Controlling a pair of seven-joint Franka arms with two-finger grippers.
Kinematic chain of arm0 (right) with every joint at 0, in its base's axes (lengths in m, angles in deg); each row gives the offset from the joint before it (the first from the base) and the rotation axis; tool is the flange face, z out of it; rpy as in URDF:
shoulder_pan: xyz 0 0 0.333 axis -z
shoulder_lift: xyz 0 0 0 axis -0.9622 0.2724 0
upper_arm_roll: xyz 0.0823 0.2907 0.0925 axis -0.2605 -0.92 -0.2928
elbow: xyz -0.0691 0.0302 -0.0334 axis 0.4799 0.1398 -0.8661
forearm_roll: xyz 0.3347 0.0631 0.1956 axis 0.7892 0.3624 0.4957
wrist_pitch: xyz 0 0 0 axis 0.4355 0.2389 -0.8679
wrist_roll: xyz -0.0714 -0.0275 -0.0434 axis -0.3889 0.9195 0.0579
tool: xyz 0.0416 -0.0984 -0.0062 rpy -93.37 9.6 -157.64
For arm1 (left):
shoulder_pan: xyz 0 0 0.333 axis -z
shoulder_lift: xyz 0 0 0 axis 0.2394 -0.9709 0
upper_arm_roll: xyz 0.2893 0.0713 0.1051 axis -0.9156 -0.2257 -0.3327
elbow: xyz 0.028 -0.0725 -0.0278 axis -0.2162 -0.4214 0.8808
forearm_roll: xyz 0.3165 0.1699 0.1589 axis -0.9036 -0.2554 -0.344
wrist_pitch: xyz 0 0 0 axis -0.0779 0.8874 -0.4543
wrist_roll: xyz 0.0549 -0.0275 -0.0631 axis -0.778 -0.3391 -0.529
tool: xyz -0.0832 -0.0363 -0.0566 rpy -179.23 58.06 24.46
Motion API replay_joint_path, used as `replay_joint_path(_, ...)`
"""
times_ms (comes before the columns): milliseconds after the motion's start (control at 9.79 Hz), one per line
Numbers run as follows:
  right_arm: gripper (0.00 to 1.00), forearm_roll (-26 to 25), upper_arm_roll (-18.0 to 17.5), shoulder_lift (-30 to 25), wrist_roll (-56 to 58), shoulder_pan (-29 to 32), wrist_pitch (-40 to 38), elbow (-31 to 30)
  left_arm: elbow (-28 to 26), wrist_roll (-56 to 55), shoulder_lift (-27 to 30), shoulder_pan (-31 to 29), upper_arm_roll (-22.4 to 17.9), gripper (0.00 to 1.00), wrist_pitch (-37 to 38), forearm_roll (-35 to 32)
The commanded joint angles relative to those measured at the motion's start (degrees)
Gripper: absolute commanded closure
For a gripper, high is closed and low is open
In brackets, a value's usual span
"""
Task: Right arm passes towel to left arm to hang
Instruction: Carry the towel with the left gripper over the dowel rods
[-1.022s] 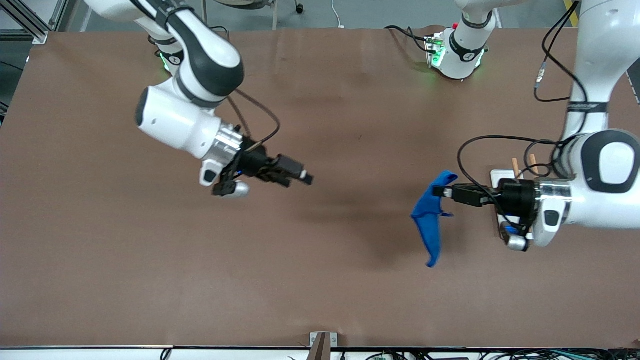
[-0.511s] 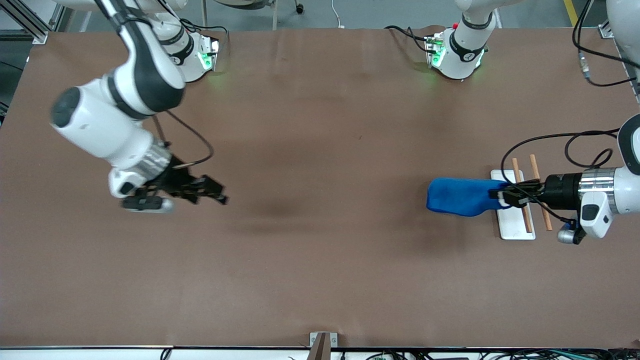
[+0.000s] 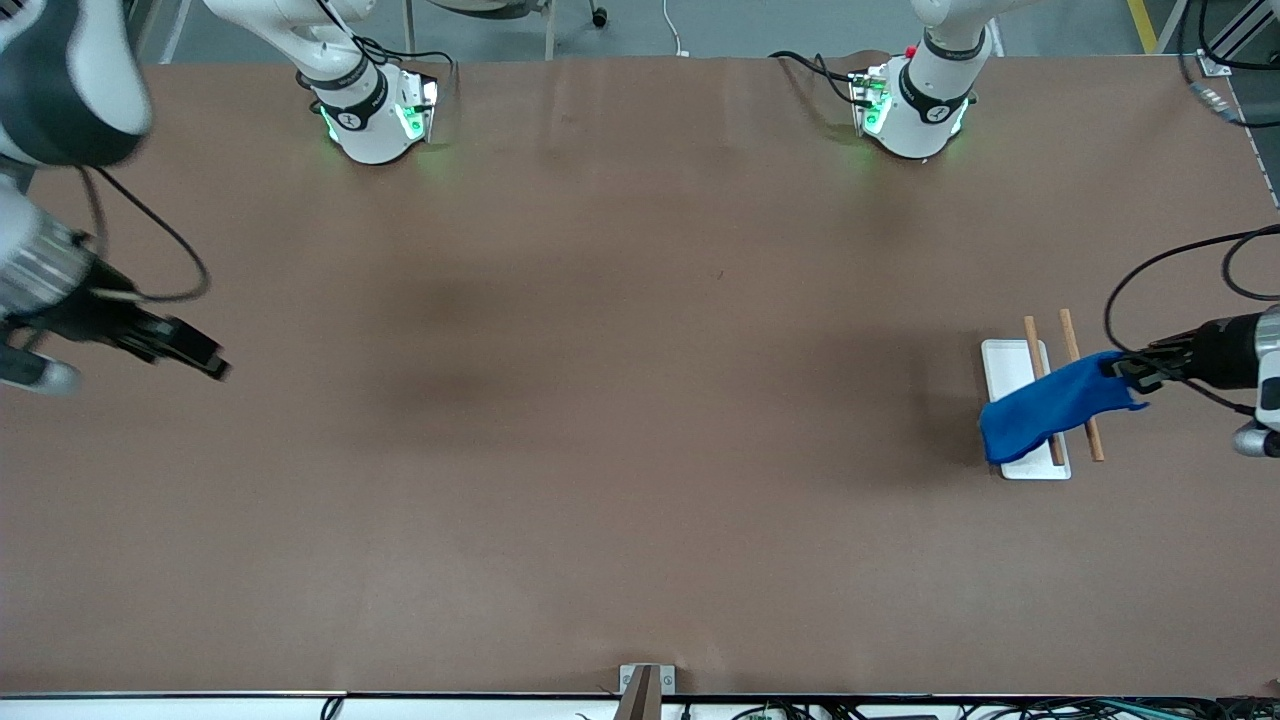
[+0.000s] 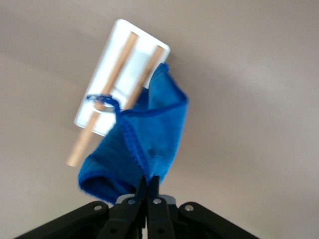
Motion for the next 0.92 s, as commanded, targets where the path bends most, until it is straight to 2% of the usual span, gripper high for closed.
replay_joint_path(0,0.00,-0.9,3.7,-3.4,3.3,0.4,-6.9,1.3,-2.2,4.1,-0.6,-1.6,0.1,1.00,-0.5,-2.7)
replay_joint_path(204,0.00,-1.1,3.8,-2.9,4.1,3.0,-17.1,9.9,-2.0,9.4,-0.7,-3.1,0.1,1.00,-0.5,-6.8)
replay_joint_path(307,0.00,-3.0,3.8,-2.7,7.6,3.3,-19.8,12.9,-1.8,11.5,-1.7,-4.9,0.2,1.00,-1.2,-8.4)
replay_joint_path(409,0.00,-5.0,3.8,-2.0,8.5,3.3,-20.1,13.7,-1.6,13.6,-2.5,-5.7,0.2,1.00,-2.8,-8.7)
replay_joint_path(715,0.00,-5.1,3.6,-2.3,8.7,2.9,-21.1,12.7,-1.7,17.2,-5.1,-6.8,0.0,1.00,-7.8,-8.9)
replay_joint_path(818,0.00,-5.0,3.6,-2.4,8.8,3.1,-20.1,10.3,-1.6,17.6,-6.0,-7.4,0.0,0.99,-8.4,-9.0)
